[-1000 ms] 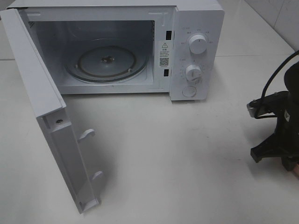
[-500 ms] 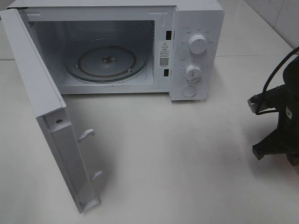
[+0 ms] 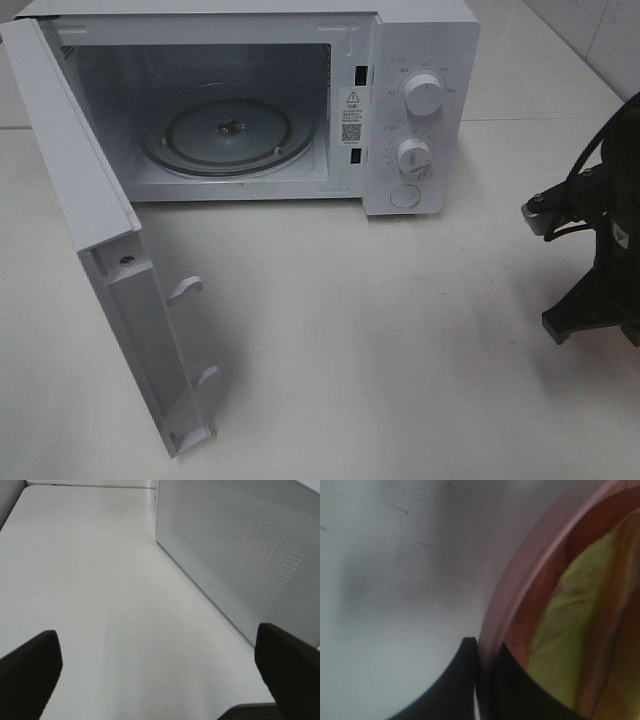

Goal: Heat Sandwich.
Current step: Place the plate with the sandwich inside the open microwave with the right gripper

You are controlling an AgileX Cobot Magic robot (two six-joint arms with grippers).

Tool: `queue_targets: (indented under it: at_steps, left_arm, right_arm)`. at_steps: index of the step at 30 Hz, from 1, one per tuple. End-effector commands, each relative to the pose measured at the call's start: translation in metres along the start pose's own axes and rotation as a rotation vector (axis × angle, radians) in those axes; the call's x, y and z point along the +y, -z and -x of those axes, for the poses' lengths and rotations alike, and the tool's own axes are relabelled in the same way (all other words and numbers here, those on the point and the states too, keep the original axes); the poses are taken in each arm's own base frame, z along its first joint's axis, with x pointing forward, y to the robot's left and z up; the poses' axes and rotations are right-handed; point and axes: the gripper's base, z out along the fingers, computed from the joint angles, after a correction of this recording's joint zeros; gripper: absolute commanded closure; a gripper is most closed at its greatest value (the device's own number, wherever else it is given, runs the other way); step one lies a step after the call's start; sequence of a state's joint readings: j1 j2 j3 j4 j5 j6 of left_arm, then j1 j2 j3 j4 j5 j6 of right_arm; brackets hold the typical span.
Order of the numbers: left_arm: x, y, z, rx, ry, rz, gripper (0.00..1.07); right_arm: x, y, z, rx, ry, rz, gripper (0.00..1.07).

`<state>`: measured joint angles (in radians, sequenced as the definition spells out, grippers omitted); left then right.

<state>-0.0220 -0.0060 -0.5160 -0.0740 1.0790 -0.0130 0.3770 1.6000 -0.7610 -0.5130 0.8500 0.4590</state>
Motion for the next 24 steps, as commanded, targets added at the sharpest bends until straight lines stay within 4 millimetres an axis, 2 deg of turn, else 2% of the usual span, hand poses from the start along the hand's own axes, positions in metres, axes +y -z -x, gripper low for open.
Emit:
queue_targets:
  at_steps: [1,24]
  left_arm:
    - [-0.001,0.002,-0.001,-0.026,0.000,-0.015,0.07]
    - [-0.001,0.002,-0.001,-0.026,0.000,-0.015,0.07]
  right_arm:
    - [-0.002,0.010,-0.005,0.000,0.027,-0.048,1.07]
    - [0.028,0.059,-0.030,-0.104,0.233,-0.082,1.07]
